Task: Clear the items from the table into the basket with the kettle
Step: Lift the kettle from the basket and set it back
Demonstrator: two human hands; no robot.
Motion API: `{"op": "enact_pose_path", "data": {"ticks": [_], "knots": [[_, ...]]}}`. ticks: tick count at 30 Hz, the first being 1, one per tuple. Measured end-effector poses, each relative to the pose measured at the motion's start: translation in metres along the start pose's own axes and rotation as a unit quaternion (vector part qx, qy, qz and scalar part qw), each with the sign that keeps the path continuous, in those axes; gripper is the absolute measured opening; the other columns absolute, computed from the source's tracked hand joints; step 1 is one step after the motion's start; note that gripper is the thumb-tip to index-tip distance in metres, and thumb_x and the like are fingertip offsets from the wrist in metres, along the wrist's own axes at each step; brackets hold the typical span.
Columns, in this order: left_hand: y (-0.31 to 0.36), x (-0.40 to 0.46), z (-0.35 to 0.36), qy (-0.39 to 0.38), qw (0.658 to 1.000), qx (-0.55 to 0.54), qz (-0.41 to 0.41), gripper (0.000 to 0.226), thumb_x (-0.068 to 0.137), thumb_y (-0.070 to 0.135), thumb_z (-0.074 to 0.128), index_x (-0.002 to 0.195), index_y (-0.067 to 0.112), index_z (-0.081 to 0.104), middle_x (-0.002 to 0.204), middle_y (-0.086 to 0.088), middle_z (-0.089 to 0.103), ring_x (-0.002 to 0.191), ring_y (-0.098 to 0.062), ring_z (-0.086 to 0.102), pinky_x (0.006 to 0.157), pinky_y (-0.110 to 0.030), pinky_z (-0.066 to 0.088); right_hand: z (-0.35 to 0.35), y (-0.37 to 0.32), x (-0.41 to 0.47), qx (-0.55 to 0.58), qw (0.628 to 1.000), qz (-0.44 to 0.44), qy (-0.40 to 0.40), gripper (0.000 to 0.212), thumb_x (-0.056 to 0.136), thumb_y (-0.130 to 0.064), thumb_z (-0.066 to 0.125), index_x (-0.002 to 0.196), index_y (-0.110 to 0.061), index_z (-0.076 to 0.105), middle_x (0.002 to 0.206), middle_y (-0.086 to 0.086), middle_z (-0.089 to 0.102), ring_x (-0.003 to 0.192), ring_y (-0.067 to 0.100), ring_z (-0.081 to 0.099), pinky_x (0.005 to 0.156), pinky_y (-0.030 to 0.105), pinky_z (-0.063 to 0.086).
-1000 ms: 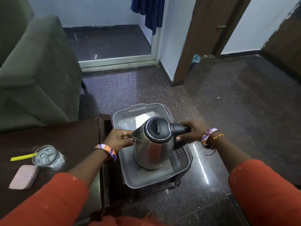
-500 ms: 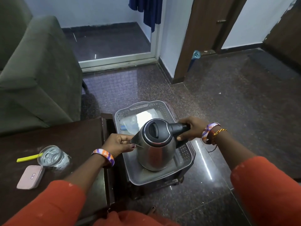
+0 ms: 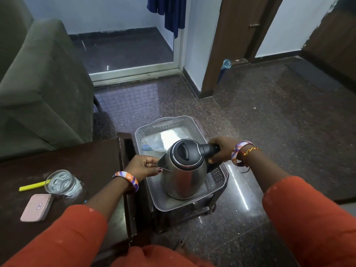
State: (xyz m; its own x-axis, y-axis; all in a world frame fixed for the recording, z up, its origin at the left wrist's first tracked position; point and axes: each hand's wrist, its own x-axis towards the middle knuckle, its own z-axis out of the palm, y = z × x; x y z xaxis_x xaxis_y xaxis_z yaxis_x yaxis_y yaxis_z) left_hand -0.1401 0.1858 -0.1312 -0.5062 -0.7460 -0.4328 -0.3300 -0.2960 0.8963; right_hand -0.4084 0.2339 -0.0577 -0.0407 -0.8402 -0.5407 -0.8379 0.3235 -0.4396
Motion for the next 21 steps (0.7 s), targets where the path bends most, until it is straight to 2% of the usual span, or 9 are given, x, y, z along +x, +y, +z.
{"op": "enact_pose_path", "data": {"ticks": [2, 5, 7, 9, 11, 14, 17, 19, 21], "knots": [[0.003, -0.001, 0.000, -0.013, 1.000, 0.012, -0.003, 0.033, 0.079, -0.013, 0.060, 0.082, 0.019, 0.067, 0.060, 0.015, 0.073, 0.063, 0.005, 0.068, 0.062, -0.007, 0.054, -0.001, -0.006, 0.000, -0.049, 0.999, 0.004, -0.002, 0.038, 0.074, -0.009, 0.070, 0.111, -0.004, 0.061, 0.109, 0.016, 0.066, 0.093, 0.024, 0.061, 0.086, 0.040, 0.052], [0.008, -0.001, -0.006, -0.018, 0.999, 0.031, -0.004, 0.035, 0.079, -0.012, 0.060, 0.080, 0.023, 0.066, 0.062, 0.013, 0.073, 0.066, 0.001, 0.066, 0.060, -0.008, 0.054, -0.005, -0.024, -0.001, -0.135, 0.990, 0.001, 0.024, 0.040, 0.075, -0.010, 0.067, 0.114, -0.010, 0.060, 0.115, 0.011, 0.065, 0.107, 0.028, 0.061, 0.091, 0.038, 0.053], [0.010, -0.003, -0.013, 0.002, 0.999, 0.039, 0.003, 0.027, 0.080, -0.011, 0.059, 0.091, 0.012, 0.067, 0.080, 0.005, 0.071, 0.075, -0.005, 0.064, 0.060, -0.009, 0.054, -0.010, -0.044, 0.000, -0.171, 0.983, -0.024, 0.060, 0.041, 0.076, -0.012, 0.067, 0.116, -0.014, 0.057, 0.117, 0.009, 0.063, 0.107, 0.026, 0.060, 0.090, 0.035, 0.051], [0.012, -0.009, -0.026, 0.033, 0.999, 0.041, 0.011, 0.031, 0.082, -0.010, 0.058, 0.110, 0.002, 0.062, 0.092, -0.003, 0.066, 0.077, -0.003, 0.063, 0.058, -0.007, 0.053, -0.016, -0.072, 0.004, -0.189, 0.976, -0.065, 0.086, 0.040, 0.077, -0.009, 0.066, 0.115, -0.016, 0.057, 0.117, 0.007, 0.062, 0.104, 0.025, 0.059, 0.089, 0.036, 0.052], [0.008, -0.016, -0.047, 0.063, 0.997, 0.038, 0.011, 0.033, 0.083, -0.008, 0.058, 0.114, 0.003, 0.060, 0.088, 0.000, 0.065, 0.065, 0.006, 0.066, 0.056, -0.006, 0.051, -0.016, -0.106, 0.009, -0.183, 0.973, -0.106, 0.097, 0.038, 0.077, -0.005, 0.062, 0.112, -0.017, 0.060, 0.114, 0.007, 0.064, 0.101, 0.026, 0.061, 0.088, 0.040, 0.052], [-0.007, -0.033, -0.087, 0.123, 0.992, 0.007, -0.019, 0.029, 0.084, -0.004, 0.059, 0.111, 0.009, 0.061, 0.069, 0.009, 0.068, 0.049, 0.010, 0.062, 0.049, -0.007, 0.048, 0.001, -0.164, 0.019, -0.157, 0.969, -0.169, 0.088, 0.035, 0.076, -0.001, 0.056, 0.108, -0.015, 0.064, 0.108, 0.007, 0.068, 0.099, 0.027, 0.063, 0.087, 0.035, 0.052], [-0.039, -0.054, -0.141, 0.215, 0.974, -0.007, -0.069, 0.016, 0.086, -0.002, 0.058, 0.091, 0.012, 0.063, 0.057, 0.008, 0.065, 0.040, 0.006, 0.058, 0.044, -0.010, 0.046, 0.036, -0.219, 0.036, -0.144, 0.965, -0.214, 0.054, 0.029, 0.080, -0.003, 0.054, 0.106, -0.012, 0.066, 0.106, 0.011, 0.069, 0.100, 0.029, 0.063, 0.084, 0.030, 0.048], [-0.066, -0.067, -0.180, 0.301, 0.948, -0.005, -0.107, 0.030, 0.084, 0.000, 0.060, 0.061, 0.018, 0.065, 0.049, 0.004, 0.063, 0.038, -0.001, 0.056, 0.052, -0.019, 0.050, 0.067, -0.253, 0.052, -0.151, 0.960, -0.234, 0.030, 0.025, 0.084, -0.007, 0.054, 0.105, -0.009, 0.066, 0.107, 0.013, 0.069, 0.103, 0.030, 0.062, 0.076, 0.025, 0.043], [-0.082, -0.086, -0.212, 0.344, 0.925, -0.022, -0.162, 0.041, 0.083, -0.003, 0.059, 0.046, 0.015, 0.060, 0.053, -0.011, 0.058, 0.039, -0.011, 0.053, 0.057, -0.024, 0.051, 0.103, -0.283, 0.072, -0.149, 0.959, -0.240, -0.013, 0.024, 0.085, -0.010, 0.054, 0.106, -0.007, 0.065, 0.109, 0.015, 0.069, 0.106, 0.031, 0.061, 0.073, 0.023, 0.038]]}}
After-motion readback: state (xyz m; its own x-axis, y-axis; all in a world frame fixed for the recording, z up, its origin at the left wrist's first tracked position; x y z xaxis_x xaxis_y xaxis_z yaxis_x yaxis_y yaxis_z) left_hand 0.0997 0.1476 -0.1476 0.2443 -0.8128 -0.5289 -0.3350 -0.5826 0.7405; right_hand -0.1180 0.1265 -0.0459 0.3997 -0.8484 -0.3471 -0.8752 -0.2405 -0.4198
